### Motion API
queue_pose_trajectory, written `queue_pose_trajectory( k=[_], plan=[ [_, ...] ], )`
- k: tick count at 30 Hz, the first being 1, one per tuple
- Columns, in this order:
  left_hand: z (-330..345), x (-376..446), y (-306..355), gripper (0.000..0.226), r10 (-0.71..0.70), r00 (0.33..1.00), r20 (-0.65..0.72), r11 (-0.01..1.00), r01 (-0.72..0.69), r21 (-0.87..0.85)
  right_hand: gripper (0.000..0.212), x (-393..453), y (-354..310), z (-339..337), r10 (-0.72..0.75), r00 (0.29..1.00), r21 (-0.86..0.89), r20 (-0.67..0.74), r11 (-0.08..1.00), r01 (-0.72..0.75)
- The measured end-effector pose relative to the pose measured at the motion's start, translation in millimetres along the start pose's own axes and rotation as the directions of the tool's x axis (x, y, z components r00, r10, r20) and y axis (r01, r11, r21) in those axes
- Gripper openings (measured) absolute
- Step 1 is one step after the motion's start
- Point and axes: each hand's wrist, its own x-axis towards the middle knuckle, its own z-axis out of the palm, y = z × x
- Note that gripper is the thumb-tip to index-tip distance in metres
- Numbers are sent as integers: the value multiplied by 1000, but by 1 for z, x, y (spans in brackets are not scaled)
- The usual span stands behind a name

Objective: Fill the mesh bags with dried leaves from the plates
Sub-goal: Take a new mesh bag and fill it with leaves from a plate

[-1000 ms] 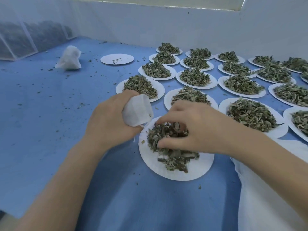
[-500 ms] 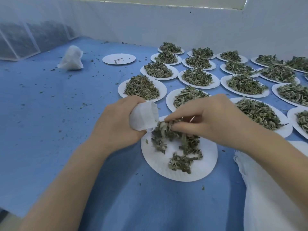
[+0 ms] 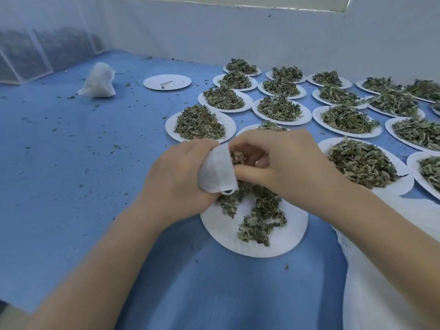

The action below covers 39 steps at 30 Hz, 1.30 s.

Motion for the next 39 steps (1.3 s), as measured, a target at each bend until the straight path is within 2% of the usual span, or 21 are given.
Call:
queue_pose_trajectory(
  k=[2, 4, 6, 8, 11, 14, 18, 22, 28, 31, 33, 36, 37, 39],
  plan=[
    [1, -1, 3, 52, 9, 1000, -11, 1000, -9, -4, 22, -1, 0, 3, 66, 998, 183, -17, 981, -62],
    [0, 0, 4, 53, -14, 1000, -21, 999, 13, -32, 23, -1, 2, 1, 108, 993, 351, 43, 929, -116],
    [-1, 0, 4, 54, -41, 998, -40, 996, 38, -81, 23, -2, 5, -2, 87, 992, 427, 91, 896, -118],
    [-1, 1, 4, 56, -44, 998, -54, 992, 37, -121, 23, -3, 7, -3, 30, 999, 367, 37, 929, -41],
    [0, 0, 6, 56, -27, 997, -75, 988, 15, -155, 15, -3, 5, 3, -104, 990, 74, -100, 991, 111],
    [3, -1, 8, 54, 1, 997, -83, 990, -13, -144, 14, 0, 1, 15, -200, 969, -143, -144, 973, 180],
    [4, -2, 8, 49, -28, 995, -101, 996, 19, -91, 13, 5, -3, 21, -212, 977, -152, -36, 967, 204],
    [4, -1, 7, 52, -32, 996, -81, 988, 19, -154, 13, 6, 0, 14, -226, 969, -7, 103, 974, 228],
    [6, -3, 9, 51, 30, 994, -102, 989, -45, -140, 19, 10, -3, 20, -227, 965, -23, 131, 972, 232],
    [2, -1, 5, 48, 19, 995, -100, 995, -29, -97, 17, 10, 1, 14, -233, 951, -30, 204, 969, 244],
    [-1, -1, -1, 44, -49, 995, -91, 995, 41, -86, 17, 5, 4, 5, -228, 958, 50, 175, 974, 223],
    [-2, 0, -8, 40, -80, 995, -58, 994, 76, -73, 25, 0, 17, -9, -93, 993, 168, 70, 983, 80],
    [-2, 0, -9, 39, -79, 996, -48, 995, 76, -63, 24, -1, 22, -12, -52, 995, 105, 79, 994, 44],
    [-1, 1, -11, 39, -74, 997, -35, 996, 72, -48, 41, -2, 26, -14, 51, 978, -120, 201, 992, -27]
  ],
)
